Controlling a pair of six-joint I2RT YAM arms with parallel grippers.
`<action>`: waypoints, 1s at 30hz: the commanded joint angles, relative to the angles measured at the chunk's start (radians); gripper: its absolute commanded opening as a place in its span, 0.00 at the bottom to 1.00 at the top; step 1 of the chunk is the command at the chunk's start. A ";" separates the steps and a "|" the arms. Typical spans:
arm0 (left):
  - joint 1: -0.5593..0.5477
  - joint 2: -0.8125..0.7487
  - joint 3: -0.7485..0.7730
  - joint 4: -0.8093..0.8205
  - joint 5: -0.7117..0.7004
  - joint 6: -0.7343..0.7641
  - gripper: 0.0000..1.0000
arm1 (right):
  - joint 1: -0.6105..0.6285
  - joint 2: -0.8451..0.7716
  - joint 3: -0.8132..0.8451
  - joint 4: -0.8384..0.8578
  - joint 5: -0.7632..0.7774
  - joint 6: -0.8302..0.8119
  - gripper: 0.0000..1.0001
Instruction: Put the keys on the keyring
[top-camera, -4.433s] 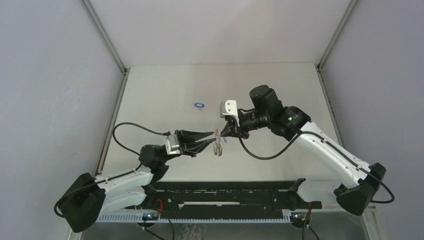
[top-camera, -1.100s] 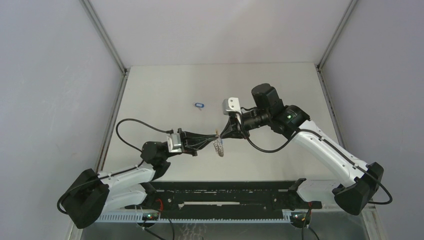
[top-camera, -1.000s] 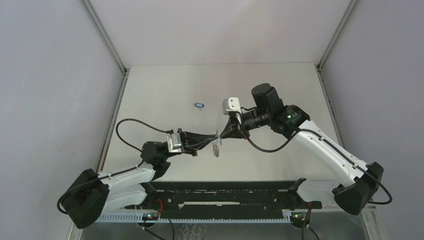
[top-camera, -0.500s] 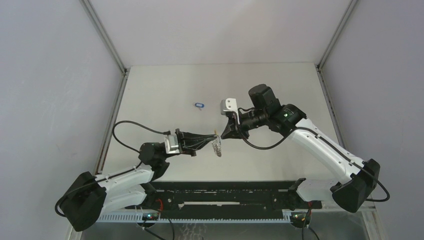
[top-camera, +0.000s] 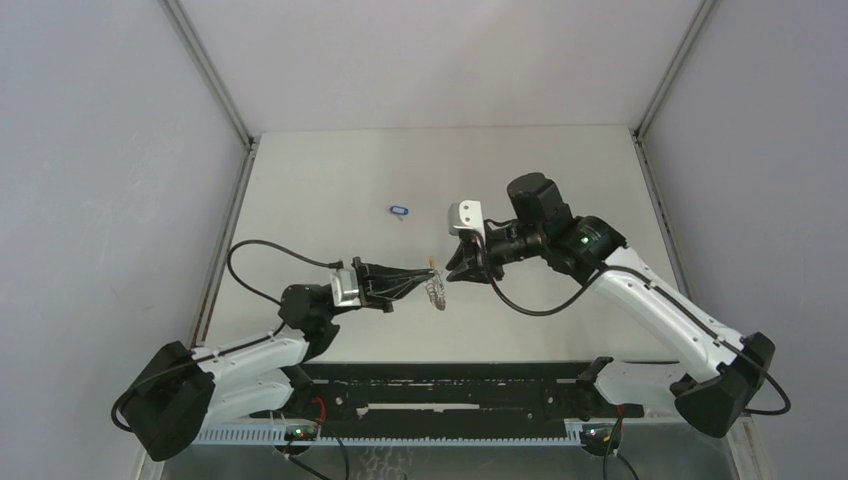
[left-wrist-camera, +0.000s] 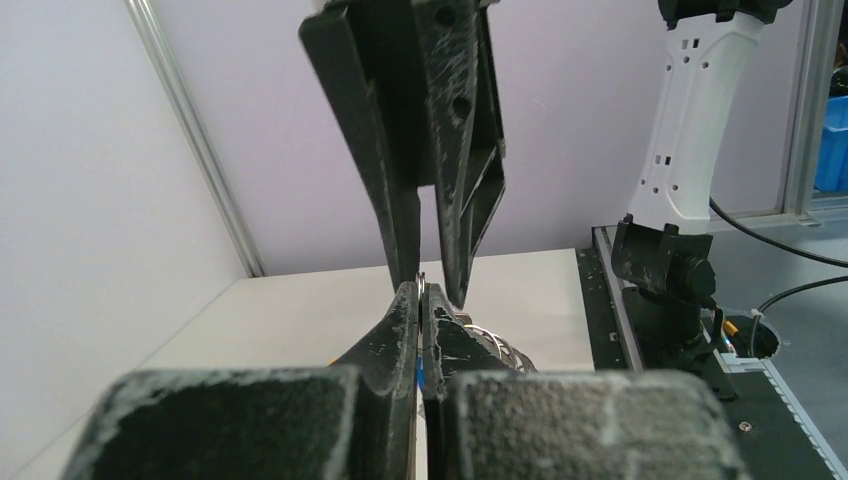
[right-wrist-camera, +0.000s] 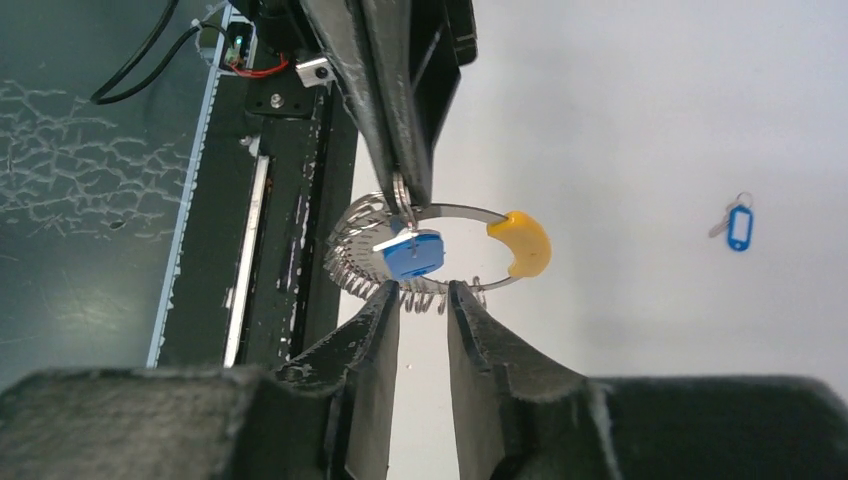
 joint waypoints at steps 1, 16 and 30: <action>0.006 -0.002 -0.020 0.067 -0.011 -0.004 0.00 | 0.004 -0.063 -0.007 0.087 -0.033 0.009 0.25; 0.006 -0.003 -0.016 0.067 -0.007 -0.013 0.00 | 0.033 -0.016 -0.007 0.133 -0.022 0.017 0.22; 0.006 -0.022 -0.022 0.069 -0.018 -0.015 0.00 | 0.037 0.011 -0.007 0.073 -0.003 -0.022 0.00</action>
